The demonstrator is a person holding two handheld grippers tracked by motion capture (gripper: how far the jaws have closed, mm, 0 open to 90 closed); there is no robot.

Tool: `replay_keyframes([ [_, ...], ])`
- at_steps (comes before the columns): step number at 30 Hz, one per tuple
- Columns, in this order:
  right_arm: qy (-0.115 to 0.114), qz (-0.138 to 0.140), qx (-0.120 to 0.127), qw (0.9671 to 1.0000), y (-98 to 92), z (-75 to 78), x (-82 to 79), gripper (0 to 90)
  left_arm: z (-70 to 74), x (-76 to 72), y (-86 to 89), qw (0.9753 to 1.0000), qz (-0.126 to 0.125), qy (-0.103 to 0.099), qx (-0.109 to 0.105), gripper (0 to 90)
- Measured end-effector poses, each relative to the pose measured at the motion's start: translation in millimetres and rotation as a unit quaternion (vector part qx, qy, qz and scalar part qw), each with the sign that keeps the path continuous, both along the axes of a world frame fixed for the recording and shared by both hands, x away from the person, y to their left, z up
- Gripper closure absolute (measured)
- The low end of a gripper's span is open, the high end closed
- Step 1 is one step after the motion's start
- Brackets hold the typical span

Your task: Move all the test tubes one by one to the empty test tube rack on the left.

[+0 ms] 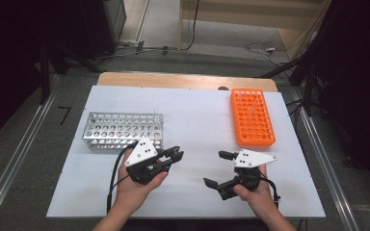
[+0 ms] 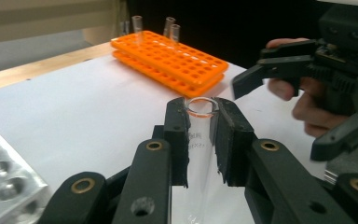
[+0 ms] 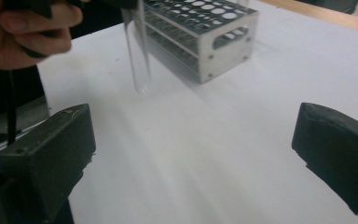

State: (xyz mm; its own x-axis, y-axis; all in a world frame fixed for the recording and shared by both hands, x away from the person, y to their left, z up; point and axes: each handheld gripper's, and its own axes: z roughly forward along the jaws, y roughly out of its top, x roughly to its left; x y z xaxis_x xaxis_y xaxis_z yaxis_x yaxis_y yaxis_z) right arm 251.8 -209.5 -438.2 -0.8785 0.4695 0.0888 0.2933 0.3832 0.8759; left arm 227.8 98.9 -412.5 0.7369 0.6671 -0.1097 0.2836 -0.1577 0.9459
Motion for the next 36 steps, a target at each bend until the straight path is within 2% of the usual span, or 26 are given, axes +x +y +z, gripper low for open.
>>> replay_keyframes([
  [6, -0.007, -0.026, 0.011, 0.9996, -26.0, 0.3, 2.6, 0.0, 9.1, 8.2, 14.9, 0.9998, 0.019, -0.003, -0.001, 75.7],
  [10, -0.013, -0.04, 0.008, 0.9991, -39.6, 0.3, 1.7, 0.0, 11.0, 14.8, 23.2, 0.9995, 0.031, -0.003, -0.001, 75.7],
  [19, -0.012, -0.069, 0.011, 0.9975, -70.7, -3.3, -1.1, 0.0, 15.0, 31.0, 40.1, 0.9982, 0.059, -0.005, -0.001, 75.7],
  [25, -0.009, -0.091, 0.012, 0.9957, -90.2, -6.5, -2.7, 0.0, 18.3, 43.4, 49.6, 0.9974, 0.071, -0.006, 0.01, 75.7],
  [29, -0.005, -0.108, 0.013, 0.9941, -100.8, -8.3, -4.5, 0.0, 20.9, 52.9, 55.6, 0.9968, 0.08, -0.004, 0.008, 75.7],
  [36, -0.002, -0.121, 0.014, 0.9926, -115.9, -11.8, -6.4, 0.0, 23.1, 67.2, 61.8, 0.9956, 0.093, -0.003, 0.009, 75.7],
])
